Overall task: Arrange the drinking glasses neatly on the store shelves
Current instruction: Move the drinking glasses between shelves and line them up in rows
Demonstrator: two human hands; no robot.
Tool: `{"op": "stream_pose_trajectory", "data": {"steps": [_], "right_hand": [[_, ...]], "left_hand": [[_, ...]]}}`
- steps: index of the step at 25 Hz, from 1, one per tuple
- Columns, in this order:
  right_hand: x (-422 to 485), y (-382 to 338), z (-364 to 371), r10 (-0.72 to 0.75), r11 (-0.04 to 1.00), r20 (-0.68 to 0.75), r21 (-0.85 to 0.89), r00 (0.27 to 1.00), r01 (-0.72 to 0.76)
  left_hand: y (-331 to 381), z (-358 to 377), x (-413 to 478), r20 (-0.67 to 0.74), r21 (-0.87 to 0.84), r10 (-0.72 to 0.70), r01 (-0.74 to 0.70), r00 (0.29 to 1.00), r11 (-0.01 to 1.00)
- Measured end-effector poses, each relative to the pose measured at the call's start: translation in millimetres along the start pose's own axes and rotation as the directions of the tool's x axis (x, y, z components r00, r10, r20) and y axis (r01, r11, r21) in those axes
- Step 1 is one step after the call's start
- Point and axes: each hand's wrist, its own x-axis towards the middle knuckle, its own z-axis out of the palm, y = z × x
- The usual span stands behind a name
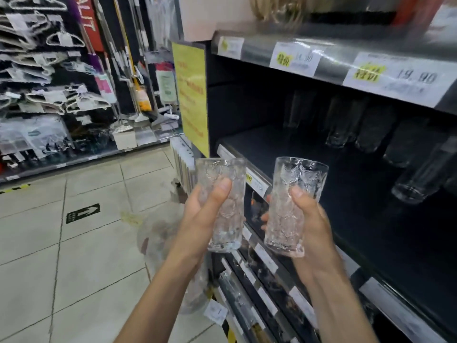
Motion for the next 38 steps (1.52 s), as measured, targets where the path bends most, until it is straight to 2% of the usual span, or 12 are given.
{"op": "stream_pose_trajectory", "data": {"steps": [3, 6, 10, 14, 18, 23, 28, 33, 36, 38], "right_hand": [[31.3, -11.8, -7.7, -0.031, 1.0, -0.092, -0.008, 0.995, 0.03], [46.5, -20.7, -27.1, -0.073, 0.997, -0.229, -0.013, 0.971, 0.072], [65.2, -34.9, -55.8, -0.19, 0.982, -0.473, -0.11, 0.861, 0.156], [74.8, -47.0, -70.3, -0.272, 0.961, -0.581, -0.207, 0.767, 0.184], [89.4, -38.2, -79.7, -0.363, 0.92, -0.681, -0.371, 0.636, 0.127], [114.0, -29.6, -85.3, -0.421, 0.891, -0.723, -0.442, 0.547, 0.101], [126.2, -24.2, -84.6, -0.426, 0.867, -0.712, -0.497, 0.559, 0.028], [123.2, -11.7, -88.6, -0.361, 0.799, -0.745, -0.557, 0.561, -0.226], [123.5, -9.7, -89.5, -0.336, 0.812, -0.792, -0.518, 0.51, -0.27], [127.1, -10.8, -90.7, -0.319, 0.819, -0.813, -0.495, 0.488, -0.289]], "left_hand": [[-3.9, 20.7, 56.3, 0.136, 0.007, -0.016, 0.015, 0.991, 1.0], [1.2, 49.3, 87.1, 0.346, 0.054, 0.011, -0.032, 0.938, 0.998], [1.4, 92.3, 137.8, 0.536, 0.085, -0.069, 0.027, 0.841, 0.996], [-6.3, 139.4, 181.4, 0.645, 0.054, -0.075, 0.053, 0.761, 0.997], [-31.4, 175.7, 222.0, 0.803, 0.071, -0.063, 0.01, 0.593, 0.997], [-49.1, 201.7, 251.6, 0.871, 0.052, -0.045, 0.001, 0.488, 0.999], [-61.5, 208.0, 266.4, 0.886, 0.023, -0.025, 0.011, 0.463, 1.0], [-64.2, 202.5, 272.7, 0.911, 0.026, 0.042, -0.157, 0.411, 0.987], [-68.3, 193.8, 277.7, 0.931, 0.06, 0.062, -0.316, 0.361, 0.947], [-73.5, 191.0, 279.4, 0.932, 0.108, 0.033, -0.364, 0.361, 0.925]]}}
